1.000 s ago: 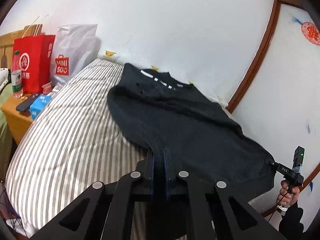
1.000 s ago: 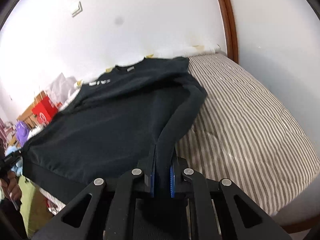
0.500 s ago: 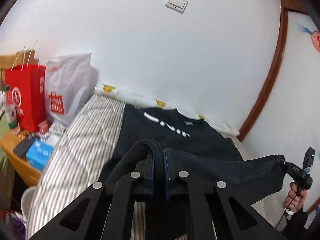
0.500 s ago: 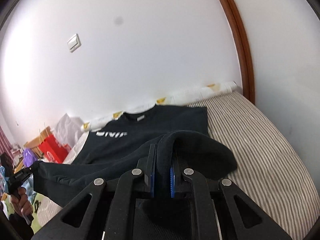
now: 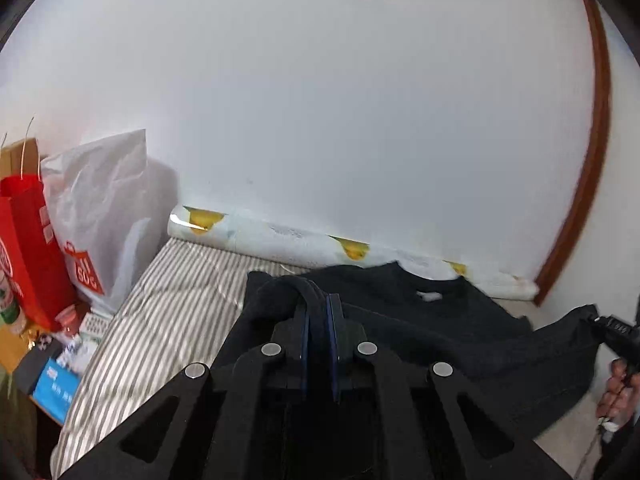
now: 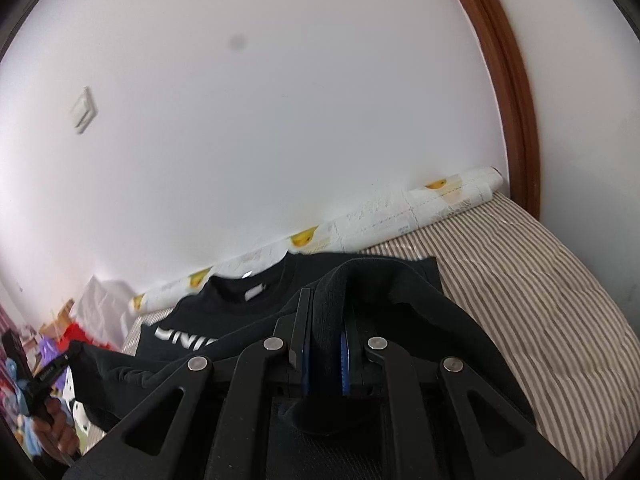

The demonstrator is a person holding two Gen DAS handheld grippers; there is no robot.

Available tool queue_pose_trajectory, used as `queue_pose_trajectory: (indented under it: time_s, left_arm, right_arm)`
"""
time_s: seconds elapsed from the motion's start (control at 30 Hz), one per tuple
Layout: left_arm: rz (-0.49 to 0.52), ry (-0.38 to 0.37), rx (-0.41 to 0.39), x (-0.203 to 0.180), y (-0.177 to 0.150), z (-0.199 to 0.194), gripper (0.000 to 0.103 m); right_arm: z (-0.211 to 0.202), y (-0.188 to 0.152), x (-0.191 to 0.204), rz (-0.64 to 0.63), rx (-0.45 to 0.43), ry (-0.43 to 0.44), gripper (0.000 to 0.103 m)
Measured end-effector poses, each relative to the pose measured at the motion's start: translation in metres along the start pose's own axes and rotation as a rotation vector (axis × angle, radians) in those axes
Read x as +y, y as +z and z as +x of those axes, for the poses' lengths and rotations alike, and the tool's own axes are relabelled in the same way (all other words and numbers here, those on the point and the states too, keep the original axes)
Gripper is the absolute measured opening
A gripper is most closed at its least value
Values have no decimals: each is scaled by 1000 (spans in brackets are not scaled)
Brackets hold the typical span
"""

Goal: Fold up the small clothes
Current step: 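Lift the hem with both grippers and fold it toward the collar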

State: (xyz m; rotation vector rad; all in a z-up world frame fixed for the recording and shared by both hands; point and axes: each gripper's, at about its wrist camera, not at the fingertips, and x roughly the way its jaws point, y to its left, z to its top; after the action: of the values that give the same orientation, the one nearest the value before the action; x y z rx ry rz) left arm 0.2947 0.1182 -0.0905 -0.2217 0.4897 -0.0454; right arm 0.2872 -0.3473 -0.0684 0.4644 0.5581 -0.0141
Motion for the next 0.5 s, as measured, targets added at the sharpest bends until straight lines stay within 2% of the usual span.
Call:
queue_pose_trajectory:
  time_s: [0.13, 0.27, 0.33, 0.5]
  left_arm:
    - [12, 63, 30, -1, -3, 45, 8]
    - [26, 110, 74, 1, -9, 77, 8]
    - [16, 114, 105, 6, -15, 89, 8]
    - [-7, 96, 152, 12, -19, 104, 9]
  right_arm:
    - [43, 12, 3, 7, 14, -35, 11]
    - [89, 10, 5, -2, 43, -96, 11]
    - [109, 5, 0, 1, 56, -136, 11]
    - [134, -2, -17, 41, 100, -134, 11]
